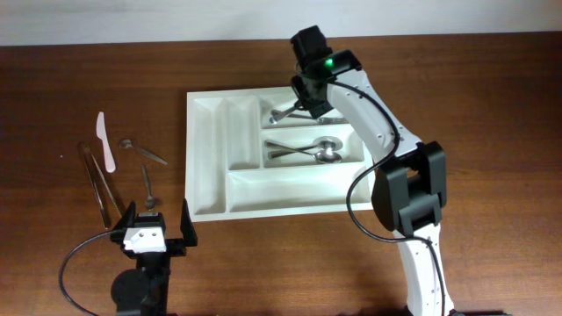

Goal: Pack container
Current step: 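Carry the fork left and release it into the tray's top-right compartment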

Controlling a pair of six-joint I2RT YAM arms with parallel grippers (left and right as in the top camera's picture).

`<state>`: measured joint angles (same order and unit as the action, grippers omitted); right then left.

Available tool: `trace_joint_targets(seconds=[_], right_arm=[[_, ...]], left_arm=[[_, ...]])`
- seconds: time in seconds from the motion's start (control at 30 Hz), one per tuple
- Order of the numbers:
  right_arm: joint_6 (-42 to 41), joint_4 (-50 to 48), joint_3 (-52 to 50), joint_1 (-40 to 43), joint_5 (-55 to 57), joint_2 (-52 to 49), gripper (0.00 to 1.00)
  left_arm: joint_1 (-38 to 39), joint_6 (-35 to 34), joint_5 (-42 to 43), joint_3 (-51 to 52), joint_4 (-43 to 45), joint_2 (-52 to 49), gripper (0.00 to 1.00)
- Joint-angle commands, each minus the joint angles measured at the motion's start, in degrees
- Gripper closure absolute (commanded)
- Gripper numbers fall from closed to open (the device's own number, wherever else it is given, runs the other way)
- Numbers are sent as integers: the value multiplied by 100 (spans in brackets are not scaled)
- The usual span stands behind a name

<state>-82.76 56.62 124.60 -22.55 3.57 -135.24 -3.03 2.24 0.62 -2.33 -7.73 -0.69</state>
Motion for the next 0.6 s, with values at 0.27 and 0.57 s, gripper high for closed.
trace_joint_targets(seconds=[0.27, 0.57], right_arm=[[-321, 4, 44, -15, -13, 28, 45], [800, -39, 177, 179, -2, 92, 48]], left_arm=[[-28, 87, 0, 35, -2, 33, 1], [-28, 85, 0, 35, -2, 33, 1]])
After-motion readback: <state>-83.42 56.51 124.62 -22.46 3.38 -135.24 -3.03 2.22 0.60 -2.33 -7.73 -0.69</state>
